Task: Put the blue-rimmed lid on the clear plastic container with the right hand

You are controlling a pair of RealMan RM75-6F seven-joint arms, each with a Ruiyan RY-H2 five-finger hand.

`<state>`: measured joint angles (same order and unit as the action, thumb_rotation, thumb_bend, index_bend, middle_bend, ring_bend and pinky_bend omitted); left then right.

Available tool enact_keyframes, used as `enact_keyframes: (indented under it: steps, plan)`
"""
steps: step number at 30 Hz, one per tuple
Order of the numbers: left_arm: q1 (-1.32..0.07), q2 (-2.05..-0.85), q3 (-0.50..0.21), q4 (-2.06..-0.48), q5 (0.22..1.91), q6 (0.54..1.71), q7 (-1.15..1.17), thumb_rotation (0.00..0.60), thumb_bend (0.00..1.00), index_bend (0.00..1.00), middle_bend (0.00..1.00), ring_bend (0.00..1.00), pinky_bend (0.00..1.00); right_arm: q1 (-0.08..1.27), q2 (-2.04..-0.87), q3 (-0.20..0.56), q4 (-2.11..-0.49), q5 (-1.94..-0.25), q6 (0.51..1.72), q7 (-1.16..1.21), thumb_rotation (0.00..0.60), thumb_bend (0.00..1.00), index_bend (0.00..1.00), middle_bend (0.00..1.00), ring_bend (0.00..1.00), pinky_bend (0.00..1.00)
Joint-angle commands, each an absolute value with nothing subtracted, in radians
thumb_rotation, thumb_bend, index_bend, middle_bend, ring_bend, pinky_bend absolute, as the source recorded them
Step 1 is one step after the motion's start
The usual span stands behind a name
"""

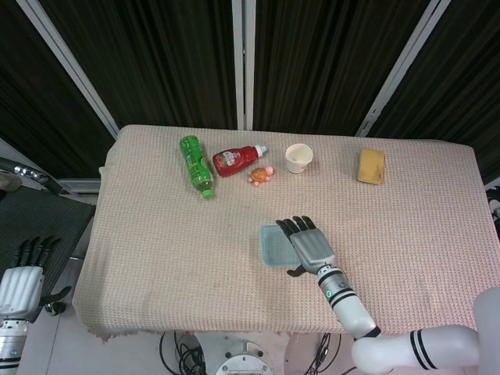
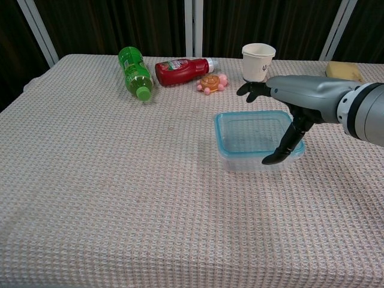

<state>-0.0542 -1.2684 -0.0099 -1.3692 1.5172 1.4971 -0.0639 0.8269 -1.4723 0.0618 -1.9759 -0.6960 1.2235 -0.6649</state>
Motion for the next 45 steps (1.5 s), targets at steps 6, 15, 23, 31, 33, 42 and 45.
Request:
enact_keyframes:
  steps: [6,15,23,31,33,42,45]
  plan:
    - [-0.055,-1.266,-0.007,-1.383,1.523,1.498,-0.048,0.600,0.00,0.12,0.08,0.00,0.00,0.680,-1.503,0.044,-1.827,-1.159,1.176,-0.099,0.600,0.46,0.79,0.77,0.65,0.71]
    - [-0.046,-1.256,-0.004,-1.410,1.517,1.503,-0.028,0.600,0.00,0.12,0.08,0.00,0.00,0.701,-1.526,0.065,-1.705,-1.148,1.008,0.002,0.600,0.71,1.00,0.94,0.90,0.92]
    - [-0.039,-1.253,-0.003,-1.419,1.512,1.508,-0.022,0.600,0.00,0.12,0.08,0.00,0.00,0.669,-1.520,0.054,-1.699,-1.205,1.006,0.030,0.600,0.71,1.00,0.94,0.92,0.94]
    - [-0.036,-1.258,-0.003,-1.416,1.509,1.506,-0.024,0.600,0.00,0.12,0.08,0.00,0.00,0.650,-1.558,0.055,-1.664,-1.206,1.007,-0.008,0.600,0.71,1.00,0.94,0.92,0.94]
    - [-0.036,-1.258,-0.004,-1.414,1.507,1.505,-0.026,0.600,0.00,0.12,0.08,0.00,0.00,0.644,-1.564,0.057,-1.659,-1.203,1.007,-0.015,0.600,0.71,1.00,0.94,0.92,0.94]
    - [-0.039,-1.263,-0.007,-1.405,1.507,1.500,-0.034,0.600,0.00,0.12,0.08,0.00,0.00,0.624,-1.593,0.058,-1.639,-1.206,1.017,-0.059,0.600,0.71,1.00,0.94,0.91,0.94]
    - [-0.039,-1.265,-0.007,-1.400,1.506,1.498,-0.038,0.600,0.00,0.12,0.08,0.00,0.00,0.619,-1.603,0.057,-1.630,-1.203,1.013,-0.069,0.600,0.71,1.00,0.94,0.91,0.94]
